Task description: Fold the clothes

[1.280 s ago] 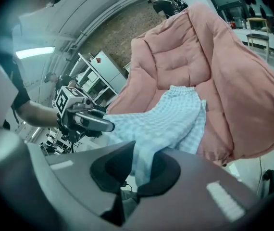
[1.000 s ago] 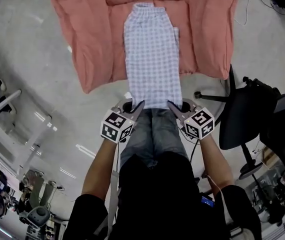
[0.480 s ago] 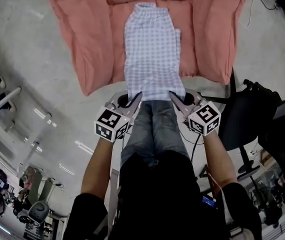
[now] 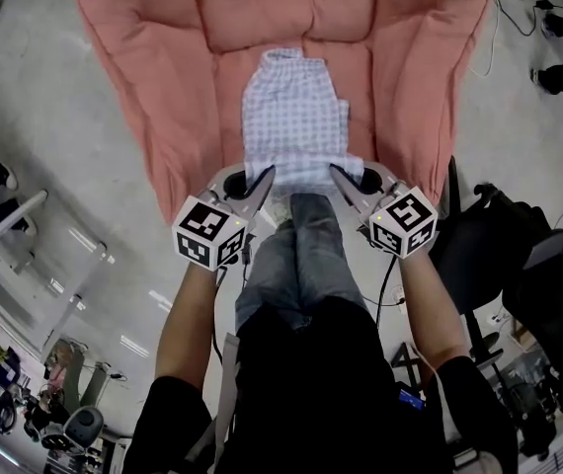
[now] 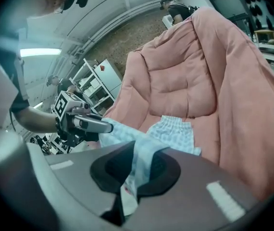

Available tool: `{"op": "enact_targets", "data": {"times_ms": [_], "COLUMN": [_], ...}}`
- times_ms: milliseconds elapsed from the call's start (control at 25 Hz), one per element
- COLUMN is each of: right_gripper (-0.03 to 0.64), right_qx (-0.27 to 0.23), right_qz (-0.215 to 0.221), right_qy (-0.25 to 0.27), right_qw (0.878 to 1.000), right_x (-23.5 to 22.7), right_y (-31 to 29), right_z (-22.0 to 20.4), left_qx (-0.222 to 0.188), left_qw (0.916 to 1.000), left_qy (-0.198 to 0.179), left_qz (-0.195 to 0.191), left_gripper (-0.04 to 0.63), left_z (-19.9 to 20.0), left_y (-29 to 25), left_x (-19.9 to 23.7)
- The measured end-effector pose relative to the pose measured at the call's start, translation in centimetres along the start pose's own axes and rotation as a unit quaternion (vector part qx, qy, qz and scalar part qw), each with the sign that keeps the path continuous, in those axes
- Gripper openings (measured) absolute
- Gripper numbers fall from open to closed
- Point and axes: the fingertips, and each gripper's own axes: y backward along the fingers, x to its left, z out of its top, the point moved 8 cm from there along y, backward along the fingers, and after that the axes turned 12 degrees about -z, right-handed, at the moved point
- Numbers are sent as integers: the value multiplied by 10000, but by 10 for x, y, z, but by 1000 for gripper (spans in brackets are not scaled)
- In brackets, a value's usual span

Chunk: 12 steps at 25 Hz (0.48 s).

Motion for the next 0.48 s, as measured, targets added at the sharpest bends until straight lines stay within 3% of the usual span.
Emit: {"op": "enact_targets", "data": {"times_ms": [240, 480], "right_gripper": [14, 17], "right_qx": [-53, 128], "right_qz": [-136, -122], "right_qy": [87, 245], "right_qw": [9999, 9995], "right_x": [-34, -62], "right_y": [-40, -80], "right_z": [43, 69], "left_qx": [-77, -132], "left_qw": [9998, 9992], "left_qy": [26, 287], "left_qz": [196, 257], "left_gripper": [28, 29], "left_z": [41, 62], "left_y": [-18, -31], "left_x": [43, 82]}}
